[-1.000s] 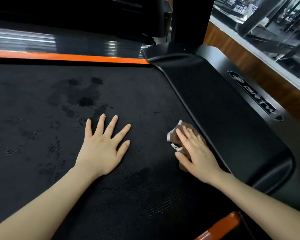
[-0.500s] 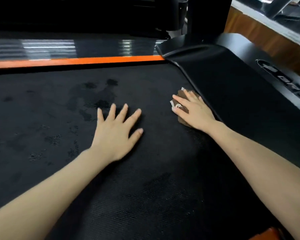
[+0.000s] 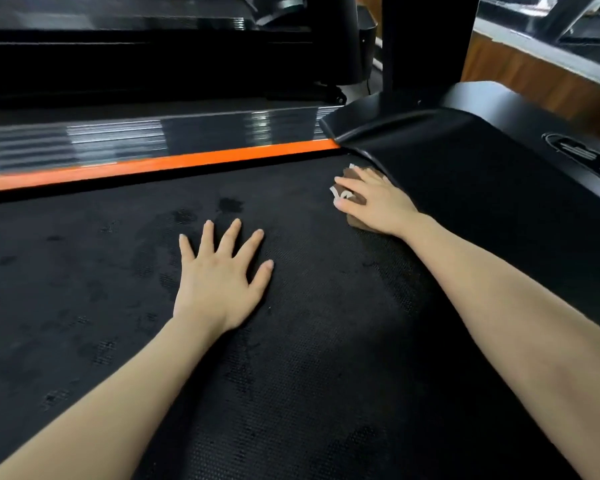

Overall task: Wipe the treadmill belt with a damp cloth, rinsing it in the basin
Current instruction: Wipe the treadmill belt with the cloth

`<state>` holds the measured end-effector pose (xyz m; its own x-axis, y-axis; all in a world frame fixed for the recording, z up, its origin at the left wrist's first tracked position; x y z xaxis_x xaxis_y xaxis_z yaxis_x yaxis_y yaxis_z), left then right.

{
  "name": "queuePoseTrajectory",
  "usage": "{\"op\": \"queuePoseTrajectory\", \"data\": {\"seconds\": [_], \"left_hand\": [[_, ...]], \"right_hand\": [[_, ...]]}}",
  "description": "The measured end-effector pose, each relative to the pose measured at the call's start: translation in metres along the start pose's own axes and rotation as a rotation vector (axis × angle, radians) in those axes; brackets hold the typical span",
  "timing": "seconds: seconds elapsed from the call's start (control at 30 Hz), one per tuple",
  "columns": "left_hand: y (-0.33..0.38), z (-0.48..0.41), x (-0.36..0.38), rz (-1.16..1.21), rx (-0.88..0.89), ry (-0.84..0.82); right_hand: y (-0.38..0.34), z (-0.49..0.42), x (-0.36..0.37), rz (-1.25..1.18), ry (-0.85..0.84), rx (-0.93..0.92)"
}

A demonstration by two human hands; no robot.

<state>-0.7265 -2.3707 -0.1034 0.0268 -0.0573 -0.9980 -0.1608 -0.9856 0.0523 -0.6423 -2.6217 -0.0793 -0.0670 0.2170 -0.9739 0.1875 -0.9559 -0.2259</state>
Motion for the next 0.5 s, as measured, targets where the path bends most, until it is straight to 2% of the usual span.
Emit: {"op": "queuePoseTrajectory", "data": {"seconds": [0.1, 0.3, 0.5], "left_hand": [[-0.002, 0.001, -0.001, 0.019, 0.008, 0.017], [-0.001, 0.002, 0.0, 0.01, 0.006, 0.035], [-0.001, 0.001, 0.0, 0.021, -0.006, 0.048]], "right_hand": [[-0.007, -0.002, -0.004, -0.02, 0.006, 0.009], [-0.007, 0.086, 0.002, 0.03, 0.019, -0.034], [-0.004, 0.025, 0.002, 0.019, 0.011, -0.009]]}}
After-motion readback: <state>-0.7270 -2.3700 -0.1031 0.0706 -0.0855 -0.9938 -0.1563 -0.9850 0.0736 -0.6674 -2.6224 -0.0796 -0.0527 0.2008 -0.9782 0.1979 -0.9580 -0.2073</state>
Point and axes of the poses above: each hand's wrist, its own z-axis away from the middle knuckle, its own x-axis out of the palm, y = z × x, the point moved 7 cm from there along -z, towards the middle knuckle, and after that the axes turned 6 degrees about -x, right-handed, at the moved point
